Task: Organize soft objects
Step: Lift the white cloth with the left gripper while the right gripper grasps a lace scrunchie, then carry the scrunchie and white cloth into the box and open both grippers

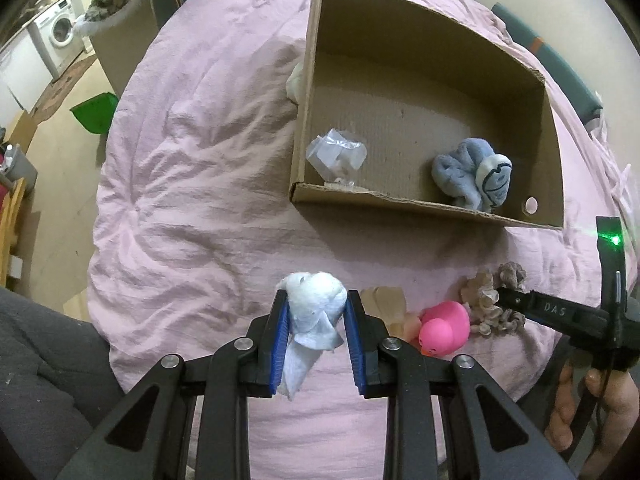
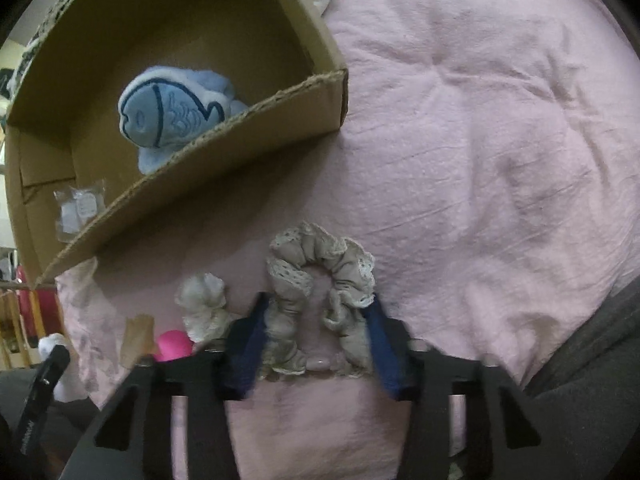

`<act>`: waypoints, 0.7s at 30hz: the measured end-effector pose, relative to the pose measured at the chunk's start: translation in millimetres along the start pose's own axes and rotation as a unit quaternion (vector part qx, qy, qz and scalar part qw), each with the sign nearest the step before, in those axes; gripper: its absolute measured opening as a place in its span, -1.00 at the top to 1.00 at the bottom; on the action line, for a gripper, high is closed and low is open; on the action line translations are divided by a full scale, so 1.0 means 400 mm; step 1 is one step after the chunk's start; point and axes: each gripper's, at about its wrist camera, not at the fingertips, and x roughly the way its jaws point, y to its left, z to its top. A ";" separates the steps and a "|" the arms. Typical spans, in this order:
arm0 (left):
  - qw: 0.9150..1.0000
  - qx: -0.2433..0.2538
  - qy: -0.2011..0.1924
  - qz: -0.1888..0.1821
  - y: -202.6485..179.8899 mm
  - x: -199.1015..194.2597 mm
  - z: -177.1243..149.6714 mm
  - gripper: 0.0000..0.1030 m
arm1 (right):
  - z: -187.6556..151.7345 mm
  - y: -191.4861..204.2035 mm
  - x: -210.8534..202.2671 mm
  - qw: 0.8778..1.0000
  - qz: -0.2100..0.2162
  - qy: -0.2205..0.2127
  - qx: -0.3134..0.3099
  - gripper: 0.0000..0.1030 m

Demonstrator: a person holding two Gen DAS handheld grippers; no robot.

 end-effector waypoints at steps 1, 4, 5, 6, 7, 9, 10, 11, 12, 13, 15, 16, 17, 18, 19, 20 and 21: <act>1.000 -0.002 0.002 0.000 0.001 0.001 0.000 0.53 | 0.001 0.007 0.001 1.000 -0.004 0.000 -0.004 0.43; 1.000 -0.008 0.004 -0.002 0.005 0.005 0.002 0.53 | -0.004 0.024 -0.001 1.000 -0.009 -0.004 -0.017 0.61; 1.000 -0.009 0.004 0.000 0.005 0.005 0.003 0.53 | -0.008 0.031 0.001 1.000 -0.009 -0.005 -0.022 0.63; 1.000 -0.009 0.003 0.001 0.006 0.004 0.003 0.53 | -0.012 0.036 -0.002 1.000 -0.007 -0.008 -0.025 0.64; 1.000 -0.010 0.003 0.001 0.007 0.005 0.003 0.53 | -0.013 0.040 -0.007 1.000 -0.006 -0.012 -0.027 0.65; 1.000 -0.012 0.003 0.001 0.009 0.004 0.003 0.53 | -0.017 0.047 -0.018 0.999 0.000 -0.019 -0.029 0.65; 1.000 -0.014 0.003 0.000 0.011 0.004 0.003 0.53 | -0.027 0.044 -0.031 0.999 0.001 -0.027 -0.030 0.65; 1.000 -0.015 0.004 0.000 0.012 0.003 0.003 0.53 | -0.031 0.046 -0.039 0.999 0.002 -0.035 -0.031 0.65; 1.000 -0.018 0.004 -0.001 0.014 0.003 0.003 0.53 | -0.032 0.045 -0.049 0.999 0.002 -0.044 -0.031 0.65; 1.000 -0.019 0.003 -0.002 0.017 0.002 0.004 0.53 | -0.033 0.040 -0.061 0.998 0.004 -0.056 -0.030 0.65; 1.000 -0.022 0.001 0.001 0.021 -0.001 0.005 0.53 | -0.040 0.048 -0.086 0.996 0.005 -0.081 -0.032 0.65; 1.000 -0.022 0.000 0.004 0.023 -0.002 0.005 0.53 | -0.044 0.052 -0.094 0.995 0.003 -0.089 -0.035 0.65; 1.000 -0.023 0.000 0.007 0.025 -0.003 0.005 0.53 | -0.047 0.054 -0.103 0.995 0.009 -0.095 -0.035 0.65; 1.000 -0.025 0.000 0.008 0.027 -0.003 0.004 0.53 | -0.050 0.056 -0.110 0.994 0.014 -0.100 -0.035 0.65; 1.000 -0.027 -0.001 0.009 0.031 -0.003 0.004 0.53 | -0.054 0.057 -0.117 0.994 0.015 -0.103 -0.035 0.65; 1.000 -0.028 -0.002 0.012 0.033 -0.004 0.004 0.53 | -0.058 0.053 -0.127 0.993 0.019 -0.107 -0.035 0.65; 0.999 -0.029 -0.004 0.016 0.036 -0.006 0.004 0.53 | -0.058 0.050 -0.134 0.993 0.025 -0.110 -0.035 0.65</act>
